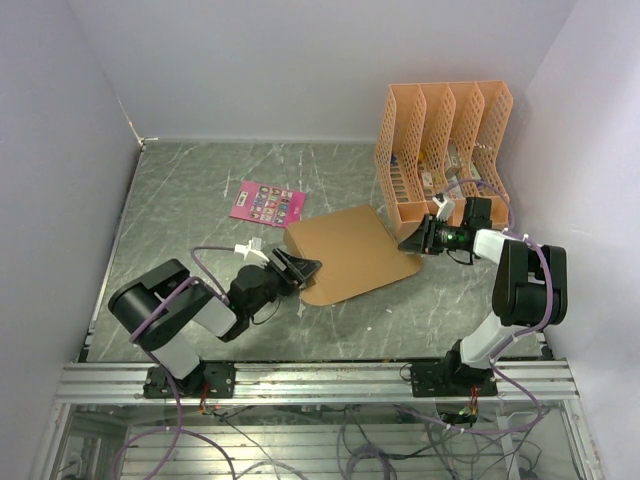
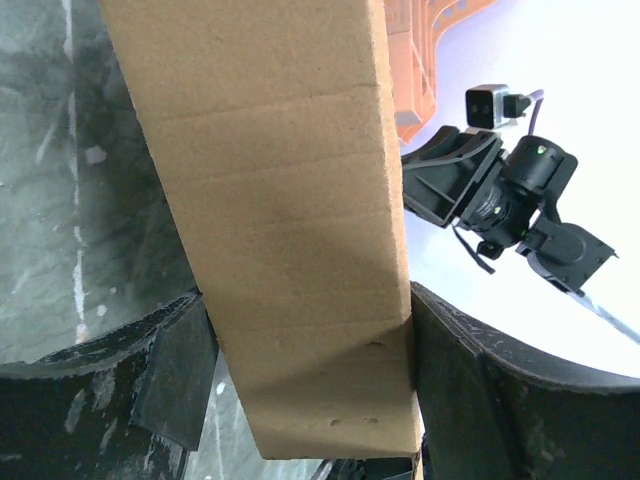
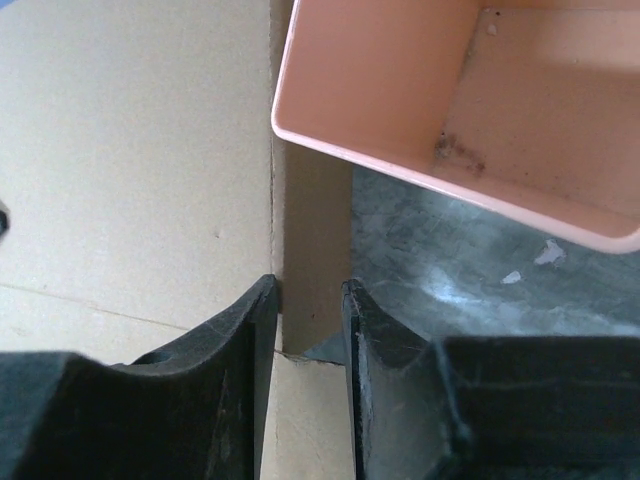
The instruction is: Fold the paper box
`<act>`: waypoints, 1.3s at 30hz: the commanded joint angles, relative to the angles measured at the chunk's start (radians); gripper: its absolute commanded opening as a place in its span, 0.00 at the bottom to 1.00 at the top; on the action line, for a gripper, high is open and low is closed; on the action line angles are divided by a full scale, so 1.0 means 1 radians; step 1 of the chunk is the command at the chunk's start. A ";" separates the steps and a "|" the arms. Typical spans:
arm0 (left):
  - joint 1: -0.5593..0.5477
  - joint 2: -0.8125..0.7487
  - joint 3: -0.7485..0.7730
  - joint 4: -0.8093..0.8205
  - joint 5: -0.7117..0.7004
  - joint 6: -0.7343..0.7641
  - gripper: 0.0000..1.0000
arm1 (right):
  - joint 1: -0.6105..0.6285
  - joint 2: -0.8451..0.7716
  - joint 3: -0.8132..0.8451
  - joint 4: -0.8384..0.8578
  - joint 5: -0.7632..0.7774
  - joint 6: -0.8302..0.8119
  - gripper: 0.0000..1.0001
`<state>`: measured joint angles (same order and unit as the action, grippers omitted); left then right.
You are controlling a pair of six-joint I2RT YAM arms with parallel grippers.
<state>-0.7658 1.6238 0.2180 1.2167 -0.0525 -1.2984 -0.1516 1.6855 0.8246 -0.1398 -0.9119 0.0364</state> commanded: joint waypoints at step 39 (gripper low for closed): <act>-0.006 -0.362 0.164 -0.618 -0.069 -0.214 0.62 | 0.943 -0.832 -0.196 -0.142 0.620 -1.050 1.00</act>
<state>-0.7715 1.2686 0.3737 0.5888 -0.1295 -1.4673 0.5892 0.9016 0.7151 -0.4389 -0.6052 -1.0458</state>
